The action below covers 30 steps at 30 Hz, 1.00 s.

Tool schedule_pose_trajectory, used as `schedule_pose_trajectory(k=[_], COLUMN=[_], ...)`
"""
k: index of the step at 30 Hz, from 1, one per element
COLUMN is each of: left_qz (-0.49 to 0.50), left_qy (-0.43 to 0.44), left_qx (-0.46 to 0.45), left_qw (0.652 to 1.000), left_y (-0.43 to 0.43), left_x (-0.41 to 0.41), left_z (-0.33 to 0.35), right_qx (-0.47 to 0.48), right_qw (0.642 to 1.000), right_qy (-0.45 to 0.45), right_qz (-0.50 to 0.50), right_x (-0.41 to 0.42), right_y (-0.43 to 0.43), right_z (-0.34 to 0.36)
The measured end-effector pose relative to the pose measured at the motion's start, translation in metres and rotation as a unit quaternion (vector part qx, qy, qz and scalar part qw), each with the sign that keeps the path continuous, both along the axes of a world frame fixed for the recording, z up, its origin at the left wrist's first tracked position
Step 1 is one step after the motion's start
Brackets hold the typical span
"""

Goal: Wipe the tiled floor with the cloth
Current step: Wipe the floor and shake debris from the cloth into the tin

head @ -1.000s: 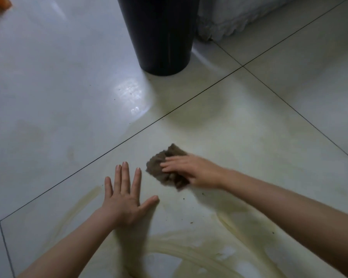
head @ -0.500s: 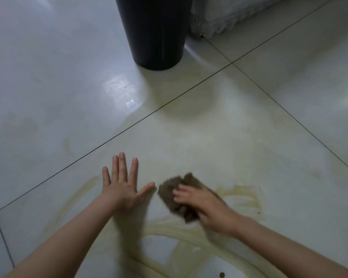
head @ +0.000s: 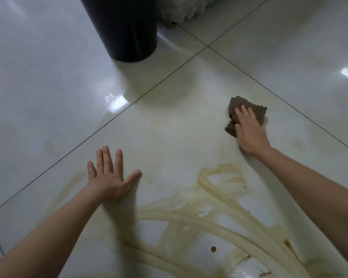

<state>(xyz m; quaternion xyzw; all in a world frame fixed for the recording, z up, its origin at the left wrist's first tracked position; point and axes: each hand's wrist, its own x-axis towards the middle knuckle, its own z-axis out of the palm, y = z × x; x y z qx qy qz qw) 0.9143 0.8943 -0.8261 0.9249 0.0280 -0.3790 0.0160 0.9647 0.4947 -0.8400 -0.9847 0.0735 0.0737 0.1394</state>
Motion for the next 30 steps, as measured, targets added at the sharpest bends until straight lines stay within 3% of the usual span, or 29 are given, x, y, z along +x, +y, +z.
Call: schedule_pose_trajectory(k=[2, 5, 8, 10, 11, 13, 15, 19, 22, 25, 27, 28, 30], left_qz=[-0.011, -0.035, -0.091, -0.137, -0.161, -0.205, -0.227, -0.258, -0.260, -0.252, -0.259, -0.253, -0.226], left_qy=[-0.024, -0.171, -0.215, -0.184, -0.175, -0.173, -0.178, -0.160, -0.168, -0.185, -0.187, -0.194, -0.189], left_qx=[0.032, 0.060, 0.035, 0.013, 0.006, -0.014, -0.029, -0.030, -0.021, -0.035, -0.030, -0.040, -0.054], left_qw=[0.999, 0.983, 0.972, 0.973, 0.971, 0.963, 0.957, 0.952, 0.951, 0.949, 0.947, 0.947, 0.954], left_y=[-0.007, -0.032, -0.061, -0.077, -0.084, -0.097, -0.107, -0.116, -0.123, -0.130, -0.132, -0.133, -0.137], left_x=[-0.004, -0.010, -0.026, -0.036, -0.040, -0.047, -0.055, -0.058, -0.055, -0.054, -0.053, -0.054, -0.058], left_z=[0.005, 0.015, 0.021, 0.020, 0.019, 0.021, 0.024, 0.032, 0.033, 0.035, 0.035, 0.035, 0.034], right_qx=[0.005, 0.051, 0.083, 0.096, 0.087, 0.081, 0.029, 0.028, 0.075, 0.110, 0.126, 0.136, 0.160], right_qw=[0.999, 0.977, 0.902, 0.853, 0.861, 0.933, 0.977, 0.993, 0.982, 0.943, 0.907, 0.906, 0.937], right_qy=[-0.021, -0.060, -0.013, -0.011, -0.012, -0.034, -0.031, -0.053, -0.104, -0.078, -0.043, -0.045, -0.062], right_qz=[0.030, 0.200, 0.423, 0.513, 0.501, 0.349, 0.210, 0.106, 0.137, 0.303, 0.399, 0.399, 0.304], right_x=[-0.021, -0.101, -0.169, -0.143, -0.120, -0.070, -0.027, -0.021, -0.104, -0.197, -0.202, -0.186, -0.132], right_y=[0.027, 0.065, 0.078, 0.058, 0.048, 0.026, 0.005, 0.008, 0.033, 0.036, 0.023, 0.016, -0.002], right_z=[-0.007, -0.013, -0.013, -0.006, -0.001, 0.002, -0.001, -0.012, -0.021, -0.018, -0.016, -0.013, -0.007])
